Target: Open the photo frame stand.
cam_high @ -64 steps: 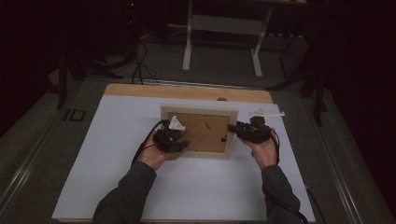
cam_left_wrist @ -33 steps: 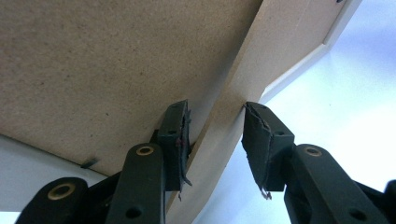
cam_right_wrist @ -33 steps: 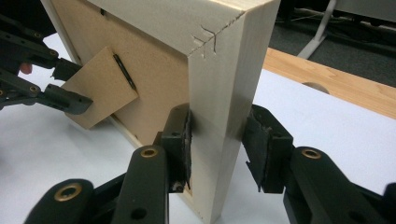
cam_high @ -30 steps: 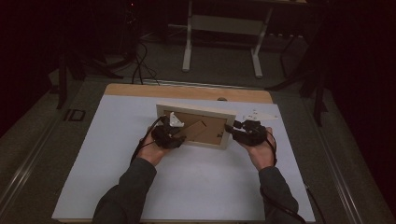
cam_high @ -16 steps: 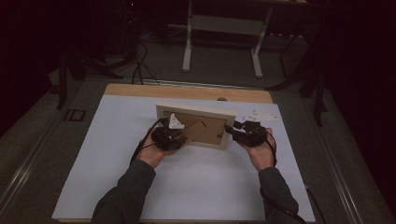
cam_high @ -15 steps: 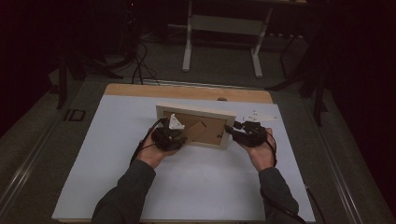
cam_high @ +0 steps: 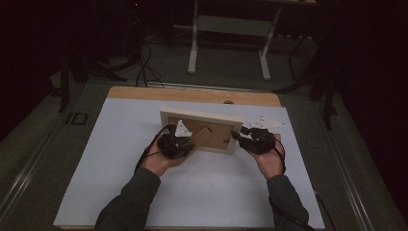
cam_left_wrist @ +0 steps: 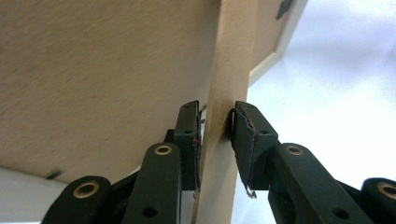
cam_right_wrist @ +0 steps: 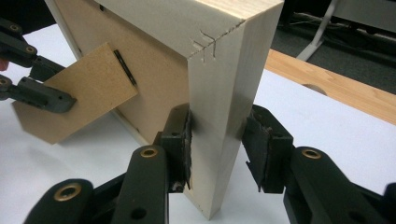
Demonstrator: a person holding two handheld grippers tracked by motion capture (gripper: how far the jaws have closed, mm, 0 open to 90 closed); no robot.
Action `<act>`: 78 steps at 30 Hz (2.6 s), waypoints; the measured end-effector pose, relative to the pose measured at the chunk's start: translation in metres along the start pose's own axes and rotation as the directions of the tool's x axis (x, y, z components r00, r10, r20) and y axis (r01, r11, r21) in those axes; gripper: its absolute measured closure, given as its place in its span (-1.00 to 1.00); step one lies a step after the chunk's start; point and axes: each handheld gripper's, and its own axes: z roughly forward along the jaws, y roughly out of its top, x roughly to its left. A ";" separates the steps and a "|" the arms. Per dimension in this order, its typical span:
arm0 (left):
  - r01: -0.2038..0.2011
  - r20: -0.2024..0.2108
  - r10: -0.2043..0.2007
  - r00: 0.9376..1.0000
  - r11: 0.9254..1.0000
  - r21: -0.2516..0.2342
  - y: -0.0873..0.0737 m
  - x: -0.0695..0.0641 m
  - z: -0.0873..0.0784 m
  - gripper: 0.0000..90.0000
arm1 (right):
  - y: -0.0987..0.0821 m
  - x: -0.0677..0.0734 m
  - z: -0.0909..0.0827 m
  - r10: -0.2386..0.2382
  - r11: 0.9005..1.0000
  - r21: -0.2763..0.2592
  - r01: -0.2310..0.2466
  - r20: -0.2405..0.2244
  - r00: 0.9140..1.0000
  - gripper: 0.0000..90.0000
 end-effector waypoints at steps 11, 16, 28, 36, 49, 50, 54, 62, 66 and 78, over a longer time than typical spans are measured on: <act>-0.040 0.017 0.041 0.999 0.999 -0.013 0.001 -0.015 -0.003 0.63 | -0.003 0.007 -0.004 -0.025 1.000 -0.005 0.025 0.021 0.999 0.39; -0.046 0.018 0.046 0.999 0.998 -0.031 0.002 -0.019 -0.005 0.65 | -0.005 0.012 -0.007 -0.048 0.999 -0.008 0.048 0.031 0.998 0.39; -0.065 0.018 0.066 0.998 0.997 -0.045 0.004 -0.025 -0.007 0.67 | -0.013 0.023 -0.015 -0.076 0.997 -0.020 0.076 0.039 0.996 0.38; -0.091 0.013 0.092 0.996 0.995 -0.047 0.003 -0.031 -0.008 0.67 | -0.017 0.028 -0.019 -0.093 0.995 -0.020 0.094 0.042 0.995 0.37; -0.127 0.028 0.129 0.991 0.990 -0.058 0.002 -0.040 -0.012 0.64 | -0.023 0.035 -0.023 -0.123 0.992 -0.020 0.124 0.048 0.991 0.36; -0.127 0.028 0.129 0.991 0.990 -0.058 0.002 -0.040 -0.012 0.64 | -0.023 0.035 -0.023 -0.123 0.992 -0.020 0.124 0.048 0.991 0.36; -0.127 0.035 0.129 0.991 0.990 -0.057 0.000 -0.040 -0.012 0.60 | -0.024 0.036 -0.024 -0.136 0.990 -0.022 0.137 0.044 0.990 0.36; -0.127 0.045 0.130 0.991 0.990 -0.054 -0.004 -0.040 -0.012 0.56 | -0.027 0.036 -0.025 -0.132 0.991 -0.029 0.133 0.036 0.991 0.34; -0.118 0.048 0.121 0.991 0.991 -0.062 -0.005 -0.039 -0.014 0.47 | -0.028 0.035 -0.025 -0.127 0.991 -0.029 0.128 0.024 0.992 0.33; -0.089 0.041 0.092 0.995 0.993 -0.079 -0.013 -0.029 -0.024 0.41 | -0.039 0.030 -0.026 -0.113 0.994 -0.003 0.113 -0.009 0.994 0.32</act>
